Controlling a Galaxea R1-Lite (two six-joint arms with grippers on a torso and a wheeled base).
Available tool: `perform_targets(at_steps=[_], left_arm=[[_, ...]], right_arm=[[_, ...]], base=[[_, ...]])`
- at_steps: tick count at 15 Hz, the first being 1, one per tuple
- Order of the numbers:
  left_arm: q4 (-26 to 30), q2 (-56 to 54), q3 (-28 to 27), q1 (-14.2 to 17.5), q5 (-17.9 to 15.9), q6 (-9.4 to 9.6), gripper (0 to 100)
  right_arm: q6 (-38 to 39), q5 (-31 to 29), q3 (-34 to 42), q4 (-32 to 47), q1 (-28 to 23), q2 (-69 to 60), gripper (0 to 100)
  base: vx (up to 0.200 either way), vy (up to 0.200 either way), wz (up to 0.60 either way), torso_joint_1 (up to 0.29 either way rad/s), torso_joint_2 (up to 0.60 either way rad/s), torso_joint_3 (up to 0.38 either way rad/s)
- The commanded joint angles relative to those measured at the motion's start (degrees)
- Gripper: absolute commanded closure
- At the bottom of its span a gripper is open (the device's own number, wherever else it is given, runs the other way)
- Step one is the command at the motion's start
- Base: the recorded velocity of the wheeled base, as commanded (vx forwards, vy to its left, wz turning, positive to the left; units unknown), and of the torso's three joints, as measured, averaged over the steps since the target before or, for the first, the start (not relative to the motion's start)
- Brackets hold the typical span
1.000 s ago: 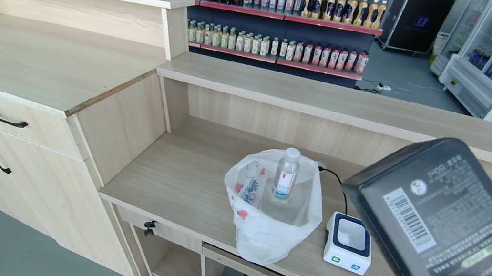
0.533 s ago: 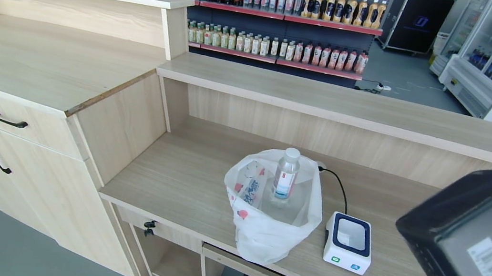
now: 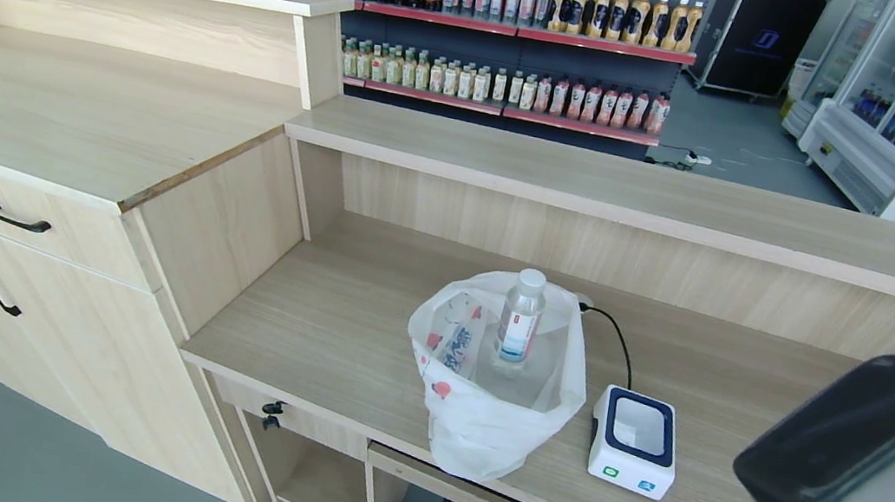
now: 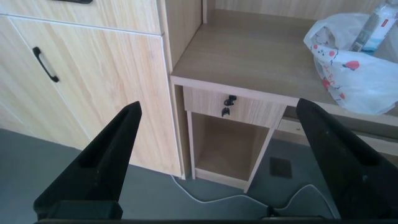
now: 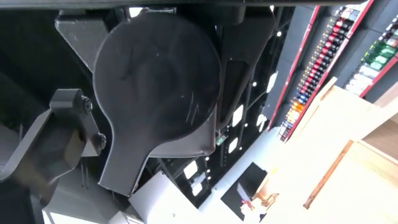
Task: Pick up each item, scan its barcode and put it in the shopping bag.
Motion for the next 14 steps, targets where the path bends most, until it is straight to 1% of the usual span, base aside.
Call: perform_targets(at_steps=[1, 5, 6, 9, 14], left_arm=[[0.0, 0.0, 0.0, 0.0, 0.0, 0.0, 0], [0.0, 0.0, 0.0, 0.0, 0.0, 0.0, 0], [0.0, 0.0, 0.0, 0.0, 0.0, 0.0, 0], [0.0, 0.0, 0.0, 0.0, 0.0, 0.0, 0], [0.0, 0.0, 0.0, 0.0, 0.0, 0.0, 0]], right_arm=[[0.0, 0.0, -0.1, 0.0, -1.0, -0.2, 100], [-0.1, 0.5, 0.1, 0.3, -1.3, -0.6, 100], [-0.4, 1.5, -0.1, 1.5, -1.3, -0.8, 100], [-1.4, 1.8, -0.1, 3.3, -1.3, -0.7, 100], [-1.6, 2.4, -0.9, 3.3, -1.3, -0.1, 100]], base=[[0.0, 0.0, 0.0, 0.0, 0.0, 0.0], [0.0, 0.0, 0.0, 0.0, 0.0, 0.0], [0.0, 0.0, 0.0, 0.0, 0.0, 0.0], [0.0, 0.0, 0.0, 0.0, 0.0, 0.0], [0.0, 0.0, 0.0, 0.0, 0.0, 0.0]])
